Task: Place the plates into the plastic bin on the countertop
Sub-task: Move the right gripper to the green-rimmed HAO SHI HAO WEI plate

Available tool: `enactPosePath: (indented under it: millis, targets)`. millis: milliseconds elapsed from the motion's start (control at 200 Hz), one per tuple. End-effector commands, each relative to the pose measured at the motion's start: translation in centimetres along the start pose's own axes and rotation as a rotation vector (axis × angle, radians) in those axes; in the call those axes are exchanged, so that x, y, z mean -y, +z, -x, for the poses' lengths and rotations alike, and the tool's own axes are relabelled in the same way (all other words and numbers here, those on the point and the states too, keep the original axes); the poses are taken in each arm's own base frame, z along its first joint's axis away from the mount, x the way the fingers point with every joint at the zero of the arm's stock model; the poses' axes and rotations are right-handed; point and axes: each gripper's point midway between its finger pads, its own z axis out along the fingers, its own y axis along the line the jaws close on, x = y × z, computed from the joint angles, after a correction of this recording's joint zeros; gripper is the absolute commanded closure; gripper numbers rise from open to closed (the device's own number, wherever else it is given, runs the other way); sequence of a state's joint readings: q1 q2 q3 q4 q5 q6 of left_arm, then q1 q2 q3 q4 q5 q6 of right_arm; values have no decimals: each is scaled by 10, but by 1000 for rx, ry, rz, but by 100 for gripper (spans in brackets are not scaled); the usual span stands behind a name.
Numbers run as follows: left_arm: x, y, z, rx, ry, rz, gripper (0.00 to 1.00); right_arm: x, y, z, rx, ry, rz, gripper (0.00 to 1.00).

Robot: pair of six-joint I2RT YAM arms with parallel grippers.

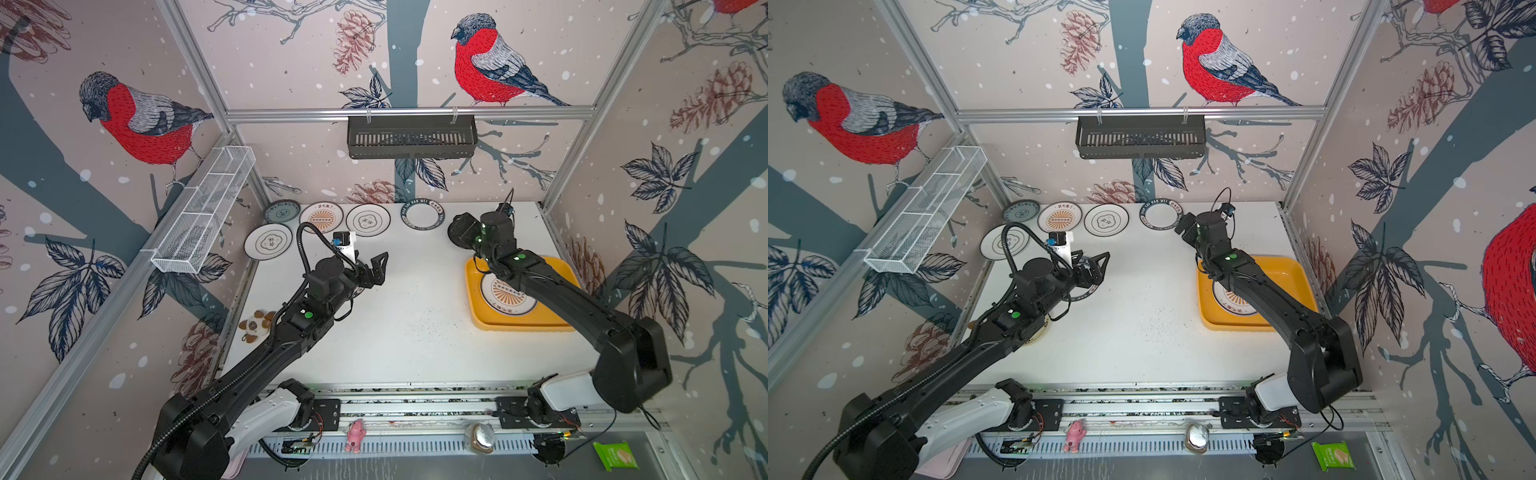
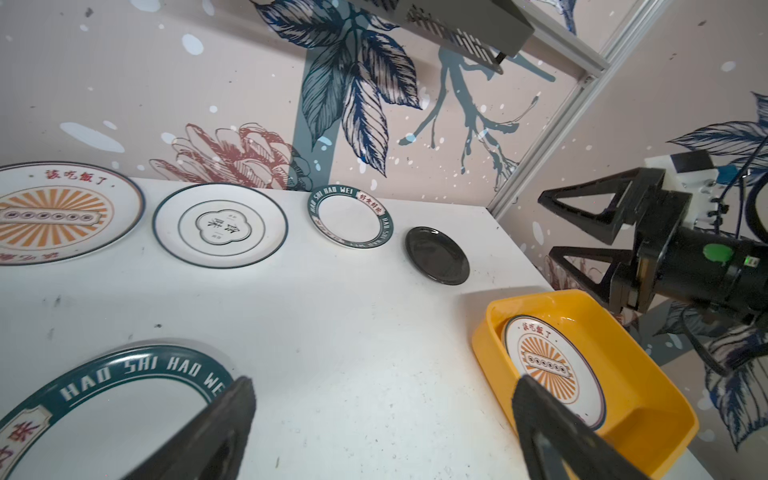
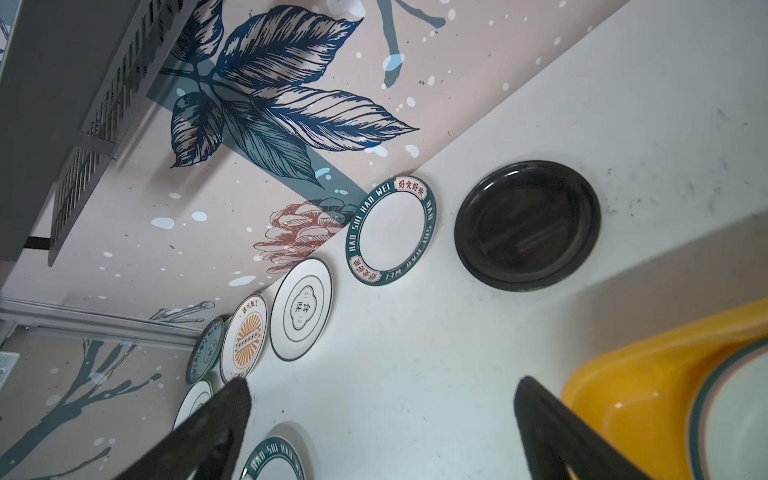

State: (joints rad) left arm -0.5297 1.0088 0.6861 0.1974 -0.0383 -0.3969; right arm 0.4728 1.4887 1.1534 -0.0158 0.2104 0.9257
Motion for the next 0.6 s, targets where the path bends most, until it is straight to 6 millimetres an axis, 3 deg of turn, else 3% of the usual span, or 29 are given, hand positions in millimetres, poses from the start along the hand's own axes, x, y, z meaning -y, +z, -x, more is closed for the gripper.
enactPosePath:
  millis: [0,340,595]
  targets:
    - [-13,0,15,75,-37,43,3,-20,20,2,5,35,46,0]
    - [-67,17,10,93,-177,148,4,-26,92,-19,-104,48,12,0]
    - [-93,29,15,121,-197,220,4,-14,138,-37,-176,79,10,2]
